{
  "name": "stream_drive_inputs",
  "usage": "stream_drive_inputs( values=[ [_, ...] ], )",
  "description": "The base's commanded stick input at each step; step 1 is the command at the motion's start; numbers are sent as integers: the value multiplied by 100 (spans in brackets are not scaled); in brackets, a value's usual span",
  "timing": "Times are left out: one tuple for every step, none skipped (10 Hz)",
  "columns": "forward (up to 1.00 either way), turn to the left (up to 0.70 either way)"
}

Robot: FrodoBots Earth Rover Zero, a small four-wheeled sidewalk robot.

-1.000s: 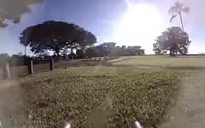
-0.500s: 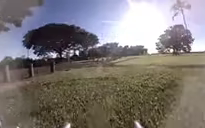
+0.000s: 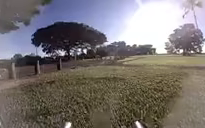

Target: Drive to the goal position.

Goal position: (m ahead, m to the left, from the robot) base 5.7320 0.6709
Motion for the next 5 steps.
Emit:
stream_drive_inputs(
  values=[
    [45, 4],
    [45, 0],
    [45, 0],
    [45, 0],
    [45, 0]
  ],
)
